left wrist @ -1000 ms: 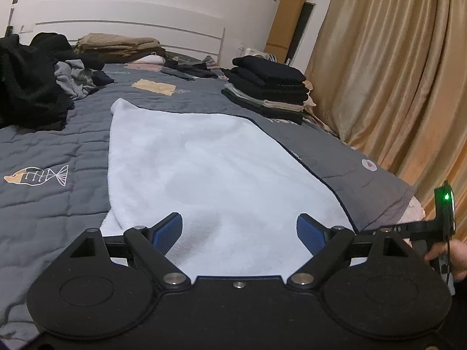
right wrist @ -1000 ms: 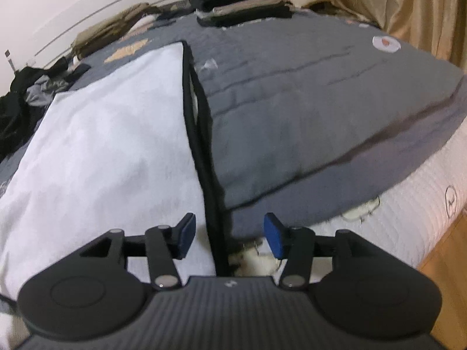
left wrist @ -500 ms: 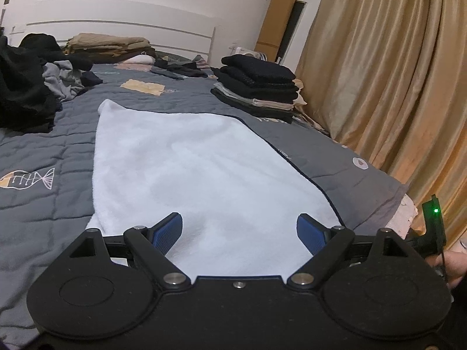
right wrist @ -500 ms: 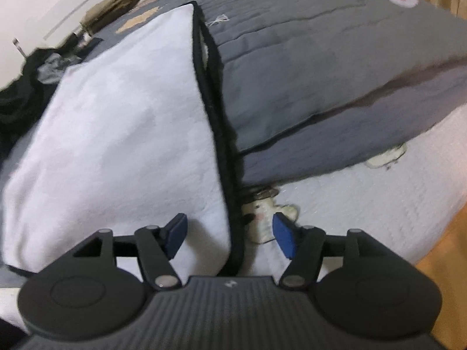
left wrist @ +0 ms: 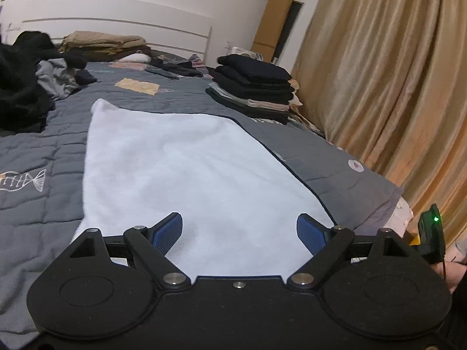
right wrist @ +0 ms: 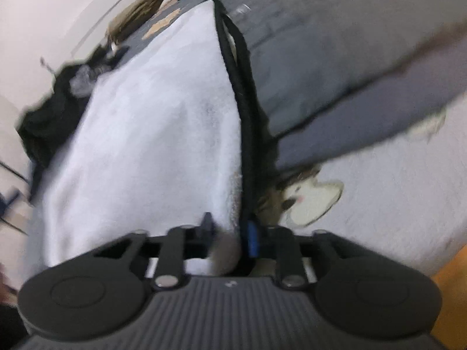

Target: Fold clothes

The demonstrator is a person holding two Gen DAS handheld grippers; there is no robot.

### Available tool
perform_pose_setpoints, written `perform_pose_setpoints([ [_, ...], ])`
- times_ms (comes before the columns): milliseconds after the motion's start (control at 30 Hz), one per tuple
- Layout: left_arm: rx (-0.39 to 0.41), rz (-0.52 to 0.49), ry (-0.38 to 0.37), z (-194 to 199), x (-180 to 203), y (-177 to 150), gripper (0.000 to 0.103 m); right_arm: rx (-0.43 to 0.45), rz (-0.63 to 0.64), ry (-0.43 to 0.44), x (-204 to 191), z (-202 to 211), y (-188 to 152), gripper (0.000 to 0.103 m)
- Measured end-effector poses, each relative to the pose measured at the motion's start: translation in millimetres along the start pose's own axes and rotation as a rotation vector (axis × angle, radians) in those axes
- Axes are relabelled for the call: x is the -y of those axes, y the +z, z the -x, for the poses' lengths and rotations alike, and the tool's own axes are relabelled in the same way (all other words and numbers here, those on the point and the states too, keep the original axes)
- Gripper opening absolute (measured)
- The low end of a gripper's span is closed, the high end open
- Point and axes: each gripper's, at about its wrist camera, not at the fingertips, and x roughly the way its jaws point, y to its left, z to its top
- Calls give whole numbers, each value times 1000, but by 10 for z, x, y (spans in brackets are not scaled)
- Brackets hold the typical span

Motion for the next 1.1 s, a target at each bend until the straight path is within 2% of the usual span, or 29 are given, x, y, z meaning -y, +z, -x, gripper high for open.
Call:
perform_pose_setpoints([
  [167, -28, 61, 59, 205, -372, 82, 85, 37, -84, 78, 19, 114, -17, 13],
  [300, -65, 110, 144, 380, -685, 30, 84, 109, -161, 153, 68, 310, 37, 12],
  [467, -179, 109, 212, 371, -877, -160, 83, 216, -219, 217, 105, 604, 147, 12],
  [533, -236, 100, 216, 309, -905, -247, 81, 231, -208, 198, 79, 641, 180, 12],
  [667, -341, 125, 198, 155, -940, -451, 77, 199, -192, 137, 36, 545, 169, 12],
  [700, -353, 146, 196, 135, -960, -497, 71, 190, -187, 120, 24, 519, 164, 12],
  [733, -364, 170, 193, 118, -983, -543, 70, 182, -189, 113, 22, 499, 157, 12],
  [800, -390, 240, 186, 87, -1048, -643, 70, 171, -191, 99, 16, 473, 146, 13],
  [933, -390, 281, 175, 43, -1077, -737, 68, 155, -190, 68, 2, 433, 118, 13],
  [967, -381, 296, 165, 42, -1081, -755, 53, 158, -182, 63, -8, 452, 102, 13],
  [1000, -388, 300, 153, 32, -1072, -774, 22, 160, -167, 56, -31, 459, 99, 13],
  [1033, -396, 302, 148, 30, -1060, -790, 14, 156, -152, 52, -51, 469, 95, 13],
  [1100, -386, 306, 147, 99, -1024, -758, 9, 147, -129, 53, -81, 506, 97, 13],
])
